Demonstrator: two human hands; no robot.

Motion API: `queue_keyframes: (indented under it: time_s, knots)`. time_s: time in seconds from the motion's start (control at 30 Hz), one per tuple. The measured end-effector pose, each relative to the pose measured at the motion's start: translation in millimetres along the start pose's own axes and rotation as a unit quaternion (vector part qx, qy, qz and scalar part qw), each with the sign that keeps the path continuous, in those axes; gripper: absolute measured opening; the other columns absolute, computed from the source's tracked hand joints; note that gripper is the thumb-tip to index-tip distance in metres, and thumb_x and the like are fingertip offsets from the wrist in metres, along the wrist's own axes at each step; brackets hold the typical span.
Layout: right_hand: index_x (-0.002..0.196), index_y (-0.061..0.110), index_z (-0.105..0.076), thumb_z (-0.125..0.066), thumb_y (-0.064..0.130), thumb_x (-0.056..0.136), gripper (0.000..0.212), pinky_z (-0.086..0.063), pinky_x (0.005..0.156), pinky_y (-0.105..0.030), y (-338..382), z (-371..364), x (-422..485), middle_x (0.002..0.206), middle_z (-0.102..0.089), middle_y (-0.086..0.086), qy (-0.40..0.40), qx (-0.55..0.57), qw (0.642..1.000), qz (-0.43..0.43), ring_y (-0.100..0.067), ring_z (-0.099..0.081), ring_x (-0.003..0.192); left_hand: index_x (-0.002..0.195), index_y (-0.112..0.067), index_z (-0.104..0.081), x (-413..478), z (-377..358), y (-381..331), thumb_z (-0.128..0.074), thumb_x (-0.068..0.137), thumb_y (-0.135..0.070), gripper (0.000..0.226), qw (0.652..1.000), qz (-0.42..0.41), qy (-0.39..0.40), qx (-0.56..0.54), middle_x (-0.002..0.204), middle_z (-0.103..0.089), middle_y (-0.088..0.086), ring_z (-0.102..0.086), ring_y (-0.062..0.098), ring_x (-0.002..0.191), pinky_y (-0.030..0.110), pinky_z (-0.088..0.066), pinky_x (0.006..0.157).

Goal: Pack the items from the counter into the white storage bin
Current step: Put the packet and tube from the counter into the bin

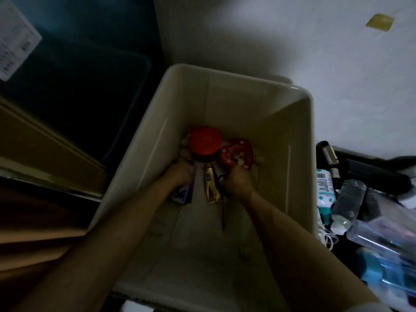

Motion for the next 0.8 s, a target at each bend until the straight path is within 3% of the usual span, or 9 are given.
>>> queue_keyframes:
  time_s: [0.07,0.1,0.17,0.23,0.33,0.5,0.57,0.67,0.8]
  knots:
    - [0.109,0.013,-0.066,-0.061,0.027,0.09,0.024,-0.056,0.082,-0.038,-2.3,-1.9,-0.9,0.111,-0.068,-0.009,-0.009,-0.007,1.0,-0.003,-0.027,-0.066,0.097,0.107,0.0,-0.063,3.1,-3.3,1.9,-0.048,0.098,-0.005,0.018,0.999,-0.006,-0.019,-0.029,0.111,-0.064,0.014,-0.058,0.026,0.111,0.022,-0.041,0.078]
    - [0.111,0.012,-0.065,-0.061,0.026,0.091,0.025,-0.055,0.084,-0.037,-3.9,-1.7,-2.1,0.113,-0.067,-0.009,-0.015,-0.017,1.0,-0.007,-0.028,-0.065,0.1,0.119,0.002,-0.058,3.6,-4.5,1.2,-0.048,0.099,-0.008,0.025,0.999,-0.007,-0.035,-0.036,0.119,-0.062,0.016,-0.056,0.027,0.114,0.024,-0.041,0.083]
    - [0.118,0.009,-0.062,-0.059,0.025,0.093,0.03,-0.052,0.087,-0.037,-8.9,-2.3,-1.3,0.119,-0.064,-0.012,-0.03,-0.034,0.999,-0.016,-0.03,-0.063,0.107,0.143,0.013,-0.025,-1.0,-5.8,0.1,-0.047,0.1,-0.013,0.054,0.998,0.015,-0.05,-0.042,0.138,-0.05,0.023,-0.052,0.032,0.124,0.028,-0.04,0.093]
    - [0.128,0.005,-0.055,-0.059,0.027,0.094,0.041,-0.051,0.091,-0.039,-13.7,-2.4,0.4,0.126,-0.06,-0.016,-0.035,-0.028,0.999,-0.025,-0.033,-0.06,0.112,0.143,0.02,-0.012,-0.3,-7.8,1.7,-0.045,0.1,-0.012,0.063,0.998,0.016,-0.059,-0.03,0.137,-0.05,0.027,-0.053,0.035,0.122,0.032,-0.042,0.092]
    - [0.135,0.002,-0.049,-0.062,0.028,0.092,0.052,-0.052,0.092,-0.04,-15.8,-2.1,2.6,0.127,-0.059,-0.02,-0.042,-0.001,0.999,-0.024,-0.036,-0.06,0.111,0.142,0.013,-0.026,-0.6,-3.0,0.1,-0.054,0.096,-0.013,0.06,0.998,-0.001,-0.049,-0.033,0.134,-0.053,0.026,-0.056,0.036,0.119,0.035,-0.047,0.09]
    - [0.121,0.003,-0.059,-0.056,0.023,0.094,0.034,-0.051,0.091,-0.038,-9.9,-7.0,-3.7,0.123,-0.061,-0.018,-0.034,-0.012,0.999,-0.021,-0.035,-0.061,0.108,0.13,0.0,-0.047,-1.1,4.9,-9.3,-0.06,0.092,-0.024,0.047,0.999,-0.005,-0.044,0.005,0.125,-0.059,0.02,-0.06,0.032,0.109,0.031,-0.047,0.073]
    - [0.113,0.007,-0.063,-0.059,0.027,0.092,0.029,-0.053,0.088,-0.037,-6.7,-0.3,-9.2,0.119,-0.064,-0.015,-0.003,-0.04,0.999,-0.006,-0.032,-0.063,0.105,0.129,-0.004,-0.048,-2.7,8.6,-12.7,-0.06,0.092,-0.028,0.046,0.997,-0.012,-0.06,0.04,0.124,-0.059,0.016,-0.06,0.031,0.107,0.031,-0.049,0.075]
    - [0.131,0.01,-0.054,-0.065,0.03,0.09,0.047,-0.05,0.093,-0.036,-2.9,19.3,-15.3,0.127,-0.061,-0.013,0.028,-0.084,0.996,0.005,-0.03,-0.06,0.114,0.115,-0.008,-0.057,-7.8,16.4,-18.2,-0.056,0.094,-0.028,0.028,0.99,-0.018,-0.086,0.109,0.115,-0.061,0.011,-0.061,0.028,0.101,0.037,-0.054,0.08]
    - [0.131,0.008,-0.052,-0.066,0.03,0.091,0.047,-0.048,0.091,-0.036,11.3,48.9,-24.6,0.13,-0.057,-0.011,0.064,-0.204,0.976,0.049,-0.028,-0.058,0.117,0.097,-0.013,-0.062,-15.3,28.2,-22.8,-0.056,0.093,-0.039,0.027,0.976,-0.038,-0.115,0.182,0.097,-0.065,0.006,-0.063,0.022,0.085,0.031,-0.05,0.066]
Point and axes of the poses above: each hand's wrist, its own x-axis towards the middle knuckle, its own z-axis out of the back of the hand, y = z × x, the point moved 1 cm from there along x, towards the middle knuckle
